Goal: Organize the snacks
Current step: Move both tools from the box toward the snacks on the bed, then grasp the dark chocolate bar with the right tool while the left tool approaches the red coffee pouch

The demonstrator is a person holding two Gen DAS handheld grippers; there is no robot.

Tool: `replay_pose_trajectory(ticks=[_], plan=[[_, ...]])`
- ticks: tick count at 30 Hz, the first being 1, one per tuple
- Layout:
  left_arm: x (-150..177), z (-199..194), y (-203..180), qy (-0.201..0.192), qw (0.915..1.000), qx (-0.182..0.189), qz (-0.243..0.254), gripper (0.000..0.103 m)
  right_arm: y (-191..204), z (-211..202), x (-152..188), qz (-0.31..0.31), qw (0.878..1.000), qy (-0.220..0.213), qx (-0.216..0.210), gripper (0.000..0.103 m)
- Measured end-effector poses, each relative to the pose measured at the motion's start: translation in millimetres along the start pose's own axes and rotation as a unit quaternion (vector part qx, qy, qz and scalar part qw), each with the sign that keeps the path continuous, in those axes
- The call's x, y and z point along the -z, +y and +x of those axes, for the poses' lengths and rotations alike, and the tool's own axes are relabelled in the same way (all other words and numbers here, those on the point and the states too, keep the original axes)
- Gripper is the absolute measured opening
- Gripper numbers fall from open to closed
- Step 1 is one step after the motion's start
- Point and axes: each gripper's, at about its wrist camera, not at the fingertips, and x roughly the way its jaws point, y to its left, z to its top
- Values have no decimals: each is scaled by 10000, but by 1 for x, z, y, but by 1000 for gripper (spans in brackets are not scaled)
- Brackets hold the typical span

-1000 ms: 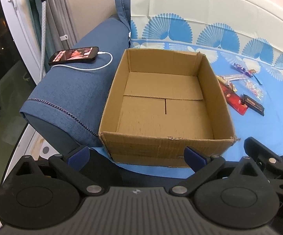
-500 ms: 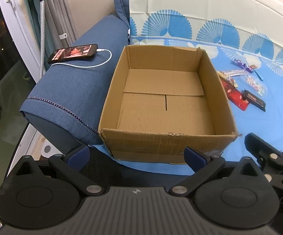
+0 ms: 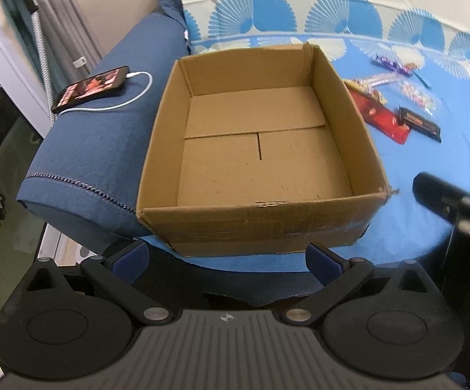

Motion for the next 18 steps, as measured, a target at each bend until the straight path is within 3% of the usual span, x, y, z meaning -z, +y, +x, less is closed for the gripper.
replay_pose_trajectory(ticks=[12, 18], plan=[[-45, 21, -41, 226, 9992, -81, 331, 103, -98, 53, 12, 956, 9909, 310, 897, 103], [-78, 30, -74, 119, 9986, -122, 492, 103, -160, 110, -6, 633, 9864, 54, 1517, 103]])
